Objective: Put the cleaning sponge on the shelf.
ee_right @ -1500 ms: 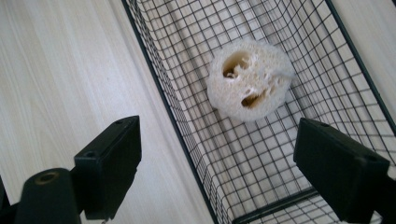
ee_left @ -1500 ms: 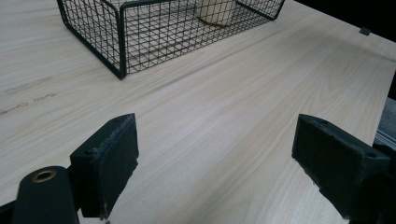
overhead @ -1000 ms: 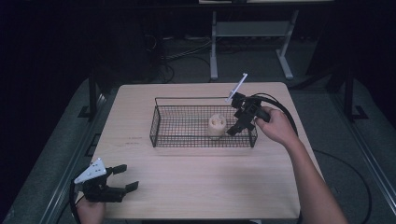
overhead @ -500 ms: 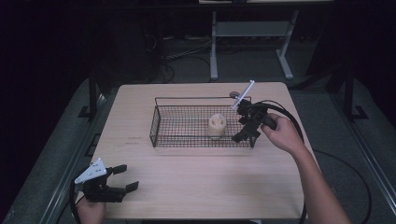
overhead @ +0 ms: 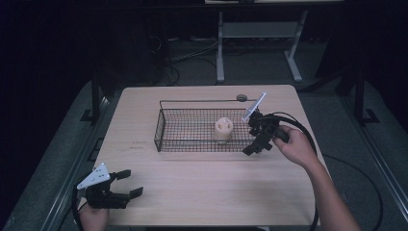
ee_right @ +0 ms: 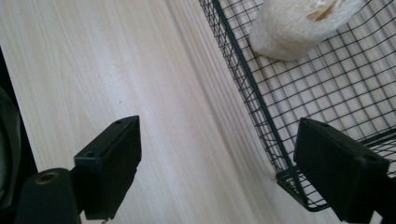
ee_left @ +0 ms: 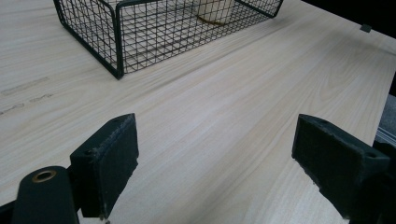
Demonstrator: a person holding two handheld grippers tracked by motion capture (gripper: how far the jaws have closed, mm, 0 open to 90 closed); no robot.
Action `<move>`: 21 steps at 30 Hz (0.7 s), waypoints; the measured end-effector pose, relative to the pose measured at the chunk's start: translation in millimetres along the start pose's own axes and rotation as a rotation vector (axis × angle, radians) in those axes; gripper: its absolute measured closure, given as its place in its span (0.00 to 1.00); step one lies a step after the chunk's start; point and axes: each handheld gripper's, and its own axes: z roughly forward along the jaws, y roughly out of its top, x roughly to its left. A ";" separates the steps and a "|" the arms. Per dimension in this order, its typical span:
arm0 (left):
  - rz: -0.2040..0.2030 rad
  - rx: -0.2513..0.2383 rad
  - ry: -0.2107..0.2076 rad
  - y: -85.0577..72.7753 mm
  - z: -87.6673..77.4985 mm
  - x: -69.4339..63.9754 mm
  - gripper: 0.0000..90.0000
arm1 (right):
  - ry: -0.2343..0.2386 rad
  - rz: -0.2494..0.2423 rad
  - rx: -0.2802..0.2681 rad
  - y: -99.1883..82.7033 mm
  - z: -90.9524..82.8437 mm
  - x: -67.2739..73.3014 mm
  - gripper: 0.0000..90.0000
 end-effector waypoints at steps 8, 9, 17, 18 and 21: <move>0.002 -0.001 0.001 0.2 0.5 -0.6 0.15 | 0.005 0.007 0.004 -9.8 5.0 2.4 0.17; 0.000 -0.002 0.001 0.2 0.6 -0.6 0.15 | 0.002 0.008 0.003 -11.6 5.3 2.9 0.17; -0.001 0.001 -0.001 0.4 0.9 -0.8 0.15 | 0.007 0.008 -0.004 -23.1 11.2 8.1 0.17; -0.001 0.000 -0.001 0.5 1.1 -1.0 0.15 | 0.008 0.009 -0.005 -24.6 12.0 8.5 0.17; 0.002 0.000 -0.003 0.6 1.3 -1.0 0.15 | 0.008 0.008 -0.001 -28.6 13.3 10.7 0.17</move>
